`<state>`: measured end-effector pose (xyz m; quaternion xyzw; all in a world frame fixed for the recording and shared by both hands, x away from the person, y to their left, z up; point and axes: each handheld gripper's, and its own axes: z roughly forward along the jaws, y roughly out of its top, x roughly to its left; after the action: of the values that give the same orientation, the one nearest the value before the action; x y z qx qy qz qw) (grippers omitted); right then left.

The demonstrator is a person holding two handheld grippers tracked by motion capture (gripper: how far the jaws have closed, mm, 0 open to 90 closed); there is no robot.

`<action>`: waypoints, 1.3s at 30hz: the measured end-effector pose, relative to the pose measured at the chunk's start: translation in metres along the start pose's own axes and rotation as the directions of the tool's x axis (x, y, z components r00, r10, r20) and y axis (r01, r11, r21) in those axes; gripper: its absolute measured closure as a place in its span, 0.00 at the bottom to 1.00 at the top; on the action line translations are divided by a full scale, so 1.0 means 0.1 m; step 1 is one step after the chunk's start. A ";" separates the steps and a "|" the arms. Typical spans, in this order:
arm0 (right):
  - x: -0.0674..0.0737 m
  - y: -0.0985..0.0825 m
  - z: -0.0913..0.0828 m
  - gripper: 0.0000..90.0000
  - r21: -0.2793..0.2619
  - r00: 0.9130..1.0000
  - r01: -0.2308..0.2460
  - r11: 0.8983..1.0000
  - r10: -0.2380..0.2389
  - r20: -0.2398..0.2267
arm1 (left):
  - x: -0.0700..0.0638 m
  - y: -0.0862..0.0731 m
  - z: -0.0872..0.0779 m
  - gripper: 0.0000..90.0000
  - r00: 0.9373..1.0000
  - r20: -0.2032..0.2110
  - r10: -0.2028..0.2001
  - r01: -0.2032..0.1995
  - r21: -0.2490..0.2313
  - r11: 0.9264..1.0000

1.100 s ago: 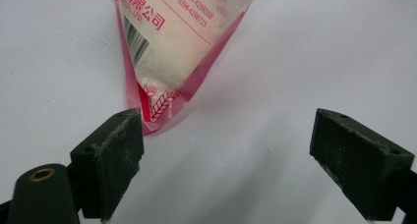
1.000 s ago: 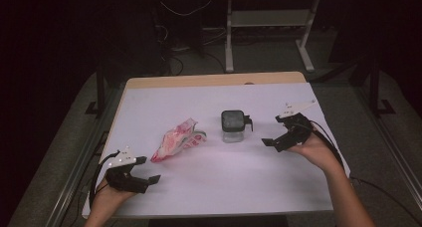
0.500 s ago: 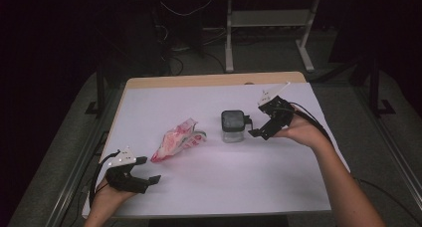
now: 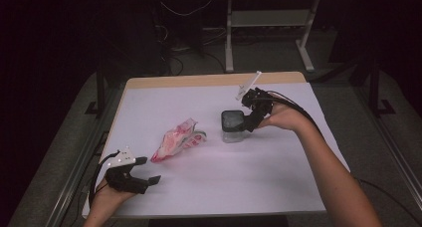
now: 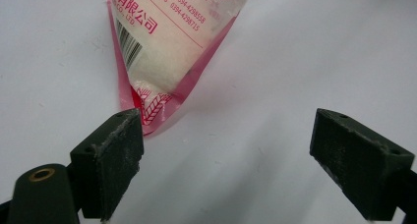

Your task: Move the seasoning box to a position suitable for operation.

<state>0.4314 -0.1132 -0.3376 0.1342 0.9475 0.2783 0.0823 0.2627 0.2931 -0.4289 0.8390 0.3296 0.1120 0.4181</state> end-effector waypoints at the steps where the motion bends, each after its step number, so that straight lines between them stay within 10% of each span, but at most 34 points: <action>1: -0.02 0.04 0.03 0.00 0.010 1.000 0.009 1.000 -0.009 -0.004 | 0.00 0.00 0.00 0.14 1.000 -0.001 0.000 0.000 0.001 1.000; 39: -0.06 0.19 0.67 0.10 0.187 0.984 0.170 0.968 -0.158 -0.079 | 0.00 -0.03 0.04 0.14 1.000 0.022 0.002 -0.002 0.025 1.000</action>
<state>0.4564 -0.0659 -0.3830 0.0538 0.9800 0.1817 0.0613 0.2634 0.2921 -0.4337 0.8457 0.3255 0.0992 0.4111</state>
